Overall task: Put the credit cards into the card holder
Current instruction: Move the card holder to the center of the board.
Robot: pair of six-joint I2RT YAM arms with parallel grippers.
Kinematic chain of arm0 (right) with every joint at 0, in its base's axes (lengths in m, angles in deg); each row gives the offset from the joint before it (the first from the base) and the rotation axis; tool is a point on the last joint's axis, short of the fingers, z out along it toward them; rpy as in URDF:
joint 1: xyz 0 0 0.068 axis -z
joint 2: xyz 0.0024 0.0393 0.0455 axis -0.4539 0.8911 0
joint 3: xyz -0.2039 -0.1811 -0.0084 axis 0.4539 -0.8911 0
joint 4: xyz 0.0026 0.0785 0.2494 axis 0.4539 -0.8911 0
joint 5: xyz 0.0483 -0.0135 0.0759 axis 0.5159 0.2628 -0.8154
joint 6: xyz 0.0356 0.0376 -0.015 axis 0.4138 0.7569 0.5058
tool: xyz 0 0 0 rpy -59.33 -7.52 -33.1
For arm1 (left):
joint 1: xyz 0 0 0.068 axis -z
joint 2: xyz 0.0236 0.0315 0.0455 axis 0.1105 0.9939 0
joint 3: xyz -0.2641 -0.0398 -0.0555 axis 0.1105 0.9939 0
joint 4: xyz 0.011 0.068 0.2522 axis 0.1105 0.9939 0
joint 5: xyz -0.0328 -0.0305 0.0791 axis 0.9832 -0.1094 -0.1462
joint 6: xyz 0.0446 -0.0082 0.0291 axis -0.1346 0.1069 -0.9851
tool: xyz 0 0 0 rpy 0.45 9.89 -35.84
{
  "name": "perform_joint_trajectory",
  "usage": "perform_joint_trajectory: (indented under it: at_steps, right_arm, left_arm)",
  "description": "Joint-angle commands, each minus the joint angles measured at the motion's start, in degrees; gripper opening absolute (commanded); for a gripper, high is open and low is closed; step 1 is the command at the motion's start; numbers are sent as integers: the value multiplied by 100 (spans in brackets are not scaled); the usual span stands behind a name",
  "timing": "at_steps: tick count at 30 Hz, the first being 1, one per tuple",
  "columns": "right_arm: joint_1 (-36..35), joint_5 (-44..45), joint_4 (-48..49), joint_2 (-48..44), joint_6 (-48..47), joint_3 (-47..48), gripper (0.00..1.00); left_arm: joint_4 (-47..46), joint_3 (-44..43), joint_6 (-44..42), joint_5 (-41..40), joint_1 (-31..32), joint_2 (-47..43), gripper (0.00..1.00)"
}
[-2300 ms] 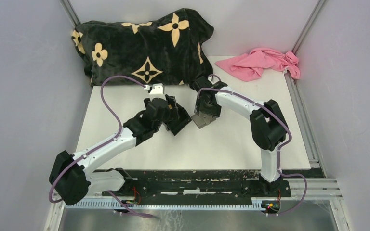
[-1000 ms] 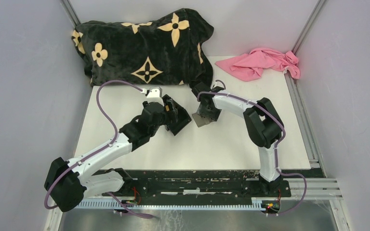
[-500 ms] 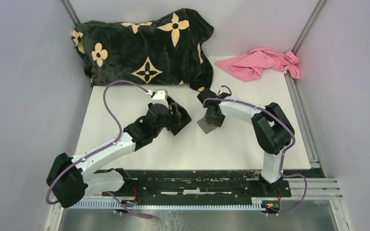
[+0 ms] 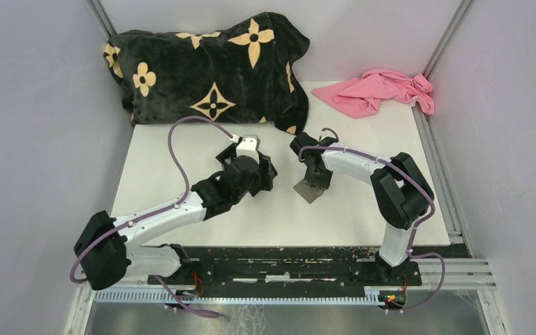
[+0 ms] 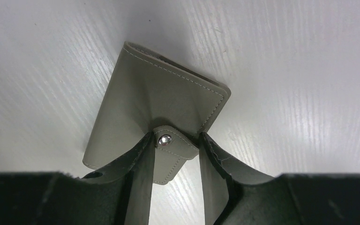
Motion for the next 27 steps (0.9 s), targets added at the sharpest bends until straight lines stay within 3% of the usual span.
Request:
perform_joint_trajectory:
  at_steps: [1,7,15,20,23,27]
  right_arm:
    - [19,157,-283,-346,-442,-145,29]
    - [11,157,-147,-692,-917,-348,12]
    - [11,120,-105,-906,-1190,-669,5]
    - [11,209,-159,-1091,-1392,-674,25]
    - [11,247,-258,-1196,-1486,-527,44]
    - [13,131,-323,-1265,-1519,-489,53]
  left_arm:
    - [-201,-317,67,-5,234,292,74]
    - [-381,-386,156,74,562,752,74]
    - [-688,-622,190,105,947,1513,74]
    - [-739,-815,221,30,1061,1786,74]
    - [-834,-886,177,41,1063,1917,74]
    - [-854,-1100,4,137,1067,2190,74]
